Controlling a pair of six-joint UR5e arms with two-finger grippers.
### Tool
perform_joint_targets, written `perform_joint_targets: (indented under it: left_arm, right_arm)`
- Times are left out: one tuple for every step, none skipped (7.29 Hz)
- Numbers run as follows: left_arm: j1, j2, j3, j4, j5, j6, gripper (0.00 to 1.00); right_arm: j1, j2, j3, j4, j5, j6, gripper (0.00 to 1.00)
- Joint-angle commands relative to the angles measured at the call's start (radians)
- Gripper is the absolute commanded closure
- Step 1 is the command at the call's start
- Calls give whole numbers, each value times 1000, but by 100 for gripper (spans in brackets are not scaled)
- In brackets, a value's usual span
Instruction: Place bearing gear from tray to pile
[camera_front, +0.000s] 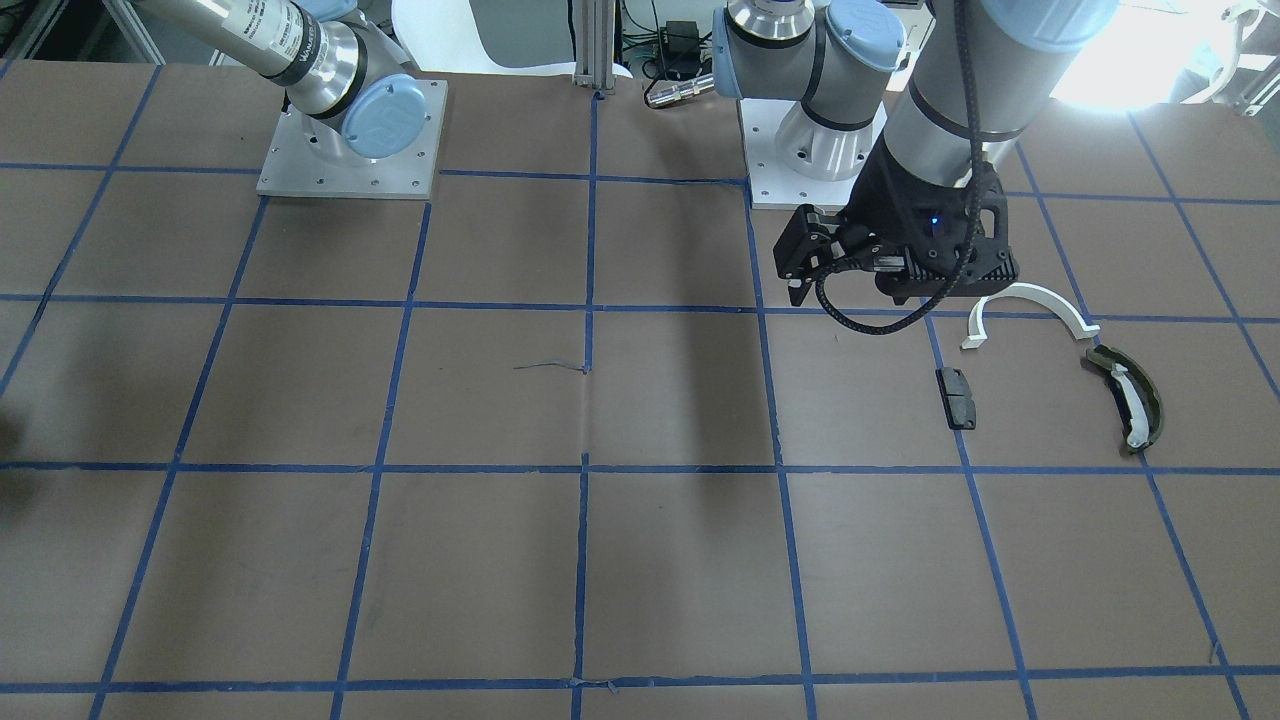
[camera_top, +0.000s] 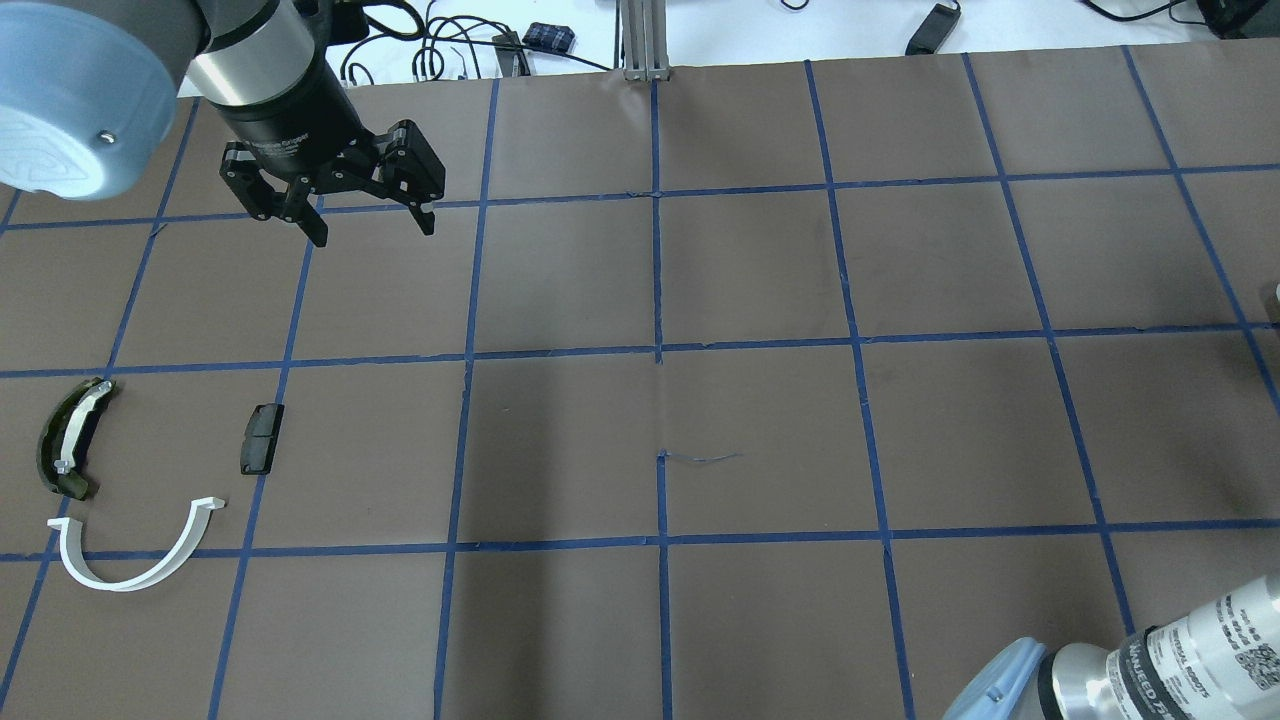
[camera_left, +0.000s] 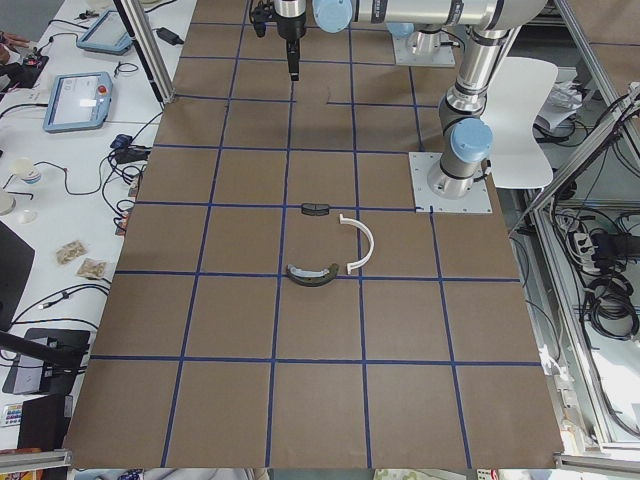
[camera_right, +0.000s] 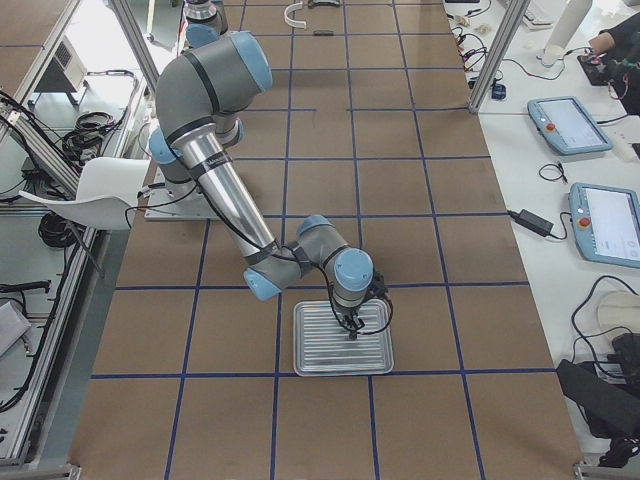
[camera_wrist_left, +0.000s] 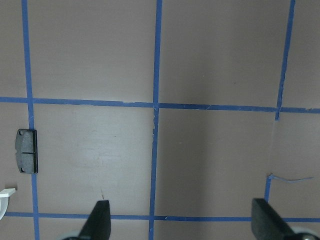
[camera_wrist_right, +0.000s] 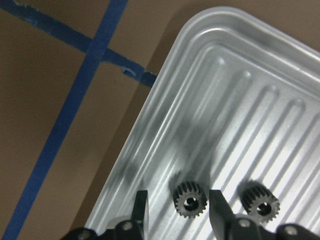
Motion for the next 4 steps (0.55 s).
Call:
perform_joint_targets:
  left_arm:
    - [0, 1, -1, -1, -1, 0, 0]
    - [0, -1, -1, -1, -2, 0, 0]
    - [0, -1, -1, -1, -2, 0, 0]
    - [0, -1, 1, 2, -2, 0, 0]
  right_arm:
    - [0, 1, 0, -9, -1, -19, 66]
    - [-2, 3, 2, -9, -2, -15, 71]
    - [-2, 10, 2, -9, -1, -15, 71]
    - [-2, 22, 0, -9, 1, -12, 71]
